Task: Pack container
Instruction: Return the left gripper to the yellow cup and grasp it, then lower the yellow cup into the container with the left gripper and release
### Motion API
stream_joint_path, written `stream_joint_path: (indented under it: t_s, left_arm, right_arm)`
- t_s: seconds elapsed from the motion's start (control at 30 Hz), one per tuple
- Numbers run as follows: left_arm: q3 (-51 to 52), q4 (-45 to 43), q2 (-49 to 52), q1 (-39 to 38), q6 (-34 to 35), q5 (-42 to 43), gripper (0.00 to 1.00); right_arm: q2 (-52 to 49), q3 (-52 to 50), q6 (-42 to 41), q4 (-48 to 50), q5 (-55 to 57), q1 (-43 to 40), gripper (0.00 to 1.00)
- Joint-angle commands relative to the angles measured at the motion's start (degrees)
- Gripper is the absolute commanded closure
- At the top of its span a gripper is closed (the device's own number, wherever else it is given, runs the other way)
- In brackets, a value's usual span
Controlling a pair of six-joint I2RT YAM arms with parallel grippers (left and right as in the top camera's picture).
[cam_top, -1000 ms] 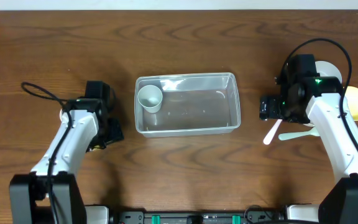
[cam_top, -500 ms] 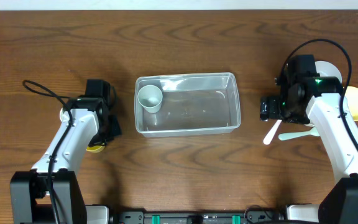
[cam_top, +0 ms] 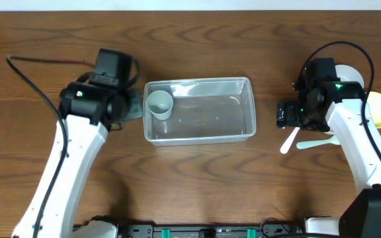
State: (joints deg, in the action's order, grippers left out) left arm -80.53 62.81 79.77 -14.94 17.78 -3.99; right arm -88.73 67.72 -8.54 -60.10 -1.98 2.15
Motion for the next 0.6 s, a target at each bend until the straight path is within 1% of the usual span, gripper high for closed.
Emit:
stream_joint_path:
  t_s: [0.0,0.17,0.23,0.37,0.57]
  left_arm:
    - [-3.17,0.79,0.00,-5.73,-0.02,0.42,0.94]
    - [-3.06,1.29,4.13,-11.96,0.33,3.02,0.94]
    - [-3.06,1.25,7.37,-13.94,0.33,3.37,0.94]
    - [-3.06,1.22,13.18,-15.32,0.28,3.37,0.94]
    - [-3.06,1.25,21.38,-15.26,0.31,3.39,0.94]
  right_arm:
    - [-0.11,0.79,0.26,0.07,-0.44,-0.26,0.12]
    - [-0.11,0.79,0.24,0.11,-0.44,-0.26,0.12]
    - [-0.11,0.79,0.24,0.24,-0.44,-0.26,0.12]
    - [-0.11,0.79,0.24,0.20,-0.44,-0.26,0.12]
    - [-0.11,0.79,0.26,0.13,-0.44,-0.26,0.12]
